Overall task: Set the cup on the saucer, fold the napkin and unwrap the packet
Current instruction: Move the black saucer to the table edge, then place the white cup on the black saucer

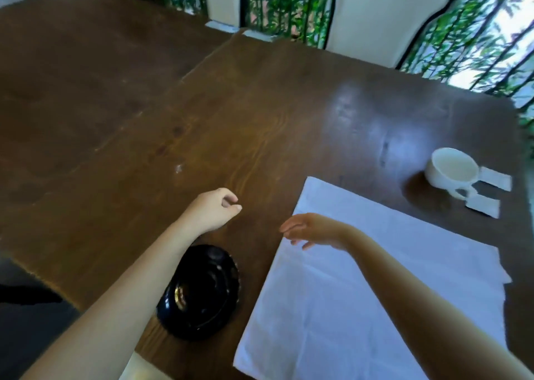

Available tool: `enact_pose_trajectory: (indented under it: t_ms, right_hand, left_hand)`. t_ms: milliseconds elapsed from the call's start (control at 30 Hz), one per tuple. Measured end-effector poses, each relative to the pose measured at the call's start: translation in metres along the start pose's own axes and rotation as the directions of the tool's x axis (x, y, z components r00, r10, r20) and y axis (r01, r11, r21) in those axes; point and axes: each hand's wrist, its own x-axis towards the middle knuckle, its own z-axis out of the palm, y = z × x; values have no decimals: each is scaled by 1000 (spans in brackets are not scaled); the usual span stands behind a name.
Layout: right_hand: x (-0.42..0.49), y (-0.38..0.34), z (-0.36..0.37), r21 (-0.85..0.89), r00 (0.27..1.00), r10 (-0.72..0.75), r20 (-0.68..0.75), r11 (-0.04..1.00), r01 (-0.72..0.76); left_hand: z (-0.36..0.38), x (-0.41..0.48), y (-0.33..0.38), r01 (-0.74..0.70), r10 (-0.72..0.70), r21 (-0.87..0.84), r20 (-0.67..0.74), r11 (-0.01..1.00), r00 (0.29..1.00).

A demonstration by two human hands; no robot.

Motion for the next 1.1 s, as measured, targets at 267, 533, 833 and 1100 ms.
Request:
enact_pose_trajectory:
  t_ms: [267,533,833,1100]
  right_hand:
    - [-66,61,-122,-37,971,224,-85,973,-228]
    - [-118,151,-198,177,845,383,-372,923,-340]
    - [-109,226,-238,302,645,356,-676,932,-198]
    - [-83,249,-247,133,602,99,-793,991,12]
  left_hand:
    - [64,76,142,-197,168,36,391,980,905]
    - [137,123,253,-344,262,96,472,934,842]
    - [213,163,301,-393,345,53,380,918,858]
    - [252,187,324,-431,486,-232,311,872,816]
